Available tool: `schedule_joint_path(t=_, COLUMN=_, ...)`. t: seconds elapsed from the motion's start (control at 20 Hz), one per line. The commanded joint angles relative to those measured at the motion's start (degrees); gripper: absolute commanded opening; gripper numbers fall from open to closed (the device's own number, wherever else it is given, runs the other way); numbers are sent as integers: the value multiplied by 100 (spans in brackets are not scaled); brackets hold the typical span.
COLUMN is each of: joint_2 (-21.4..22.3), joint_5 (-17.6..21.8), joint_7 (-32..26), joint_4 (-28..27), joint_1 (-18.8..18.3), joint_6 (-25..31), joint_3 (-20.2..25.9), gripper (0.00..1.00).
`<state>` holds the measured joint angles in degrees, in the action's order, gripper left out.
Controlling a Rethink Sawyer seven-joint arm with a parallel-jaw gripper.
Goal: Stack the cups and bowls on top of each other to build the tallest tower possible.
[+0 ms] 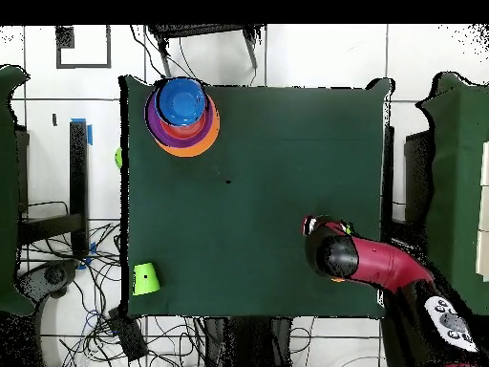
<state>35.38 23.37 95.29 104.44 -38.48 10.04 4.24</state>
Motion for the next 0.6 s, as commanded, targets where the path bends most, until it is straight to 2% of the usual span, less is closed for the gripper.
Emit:
schedule_joint_path(t=0.05, joint_2=-146, joint_5=357, joint_7=194, joint_4=-190, joint_1=42, joint_6=7, joint_3=207, gripper=100)
schedule_joint_path(t=0.4, joint_2=-180, joint_5=356, joint_7=243, joint_4=-9, joint_1=-46, joint_6=-12, joint_3=151, gripper=100)
schedule_joint_path(t=0.6, joint_2=-295, joint_5=273, joint_7=119, joint_4=51, joint_1=-271, joint_6=265, joint_3=293, gripper=100)
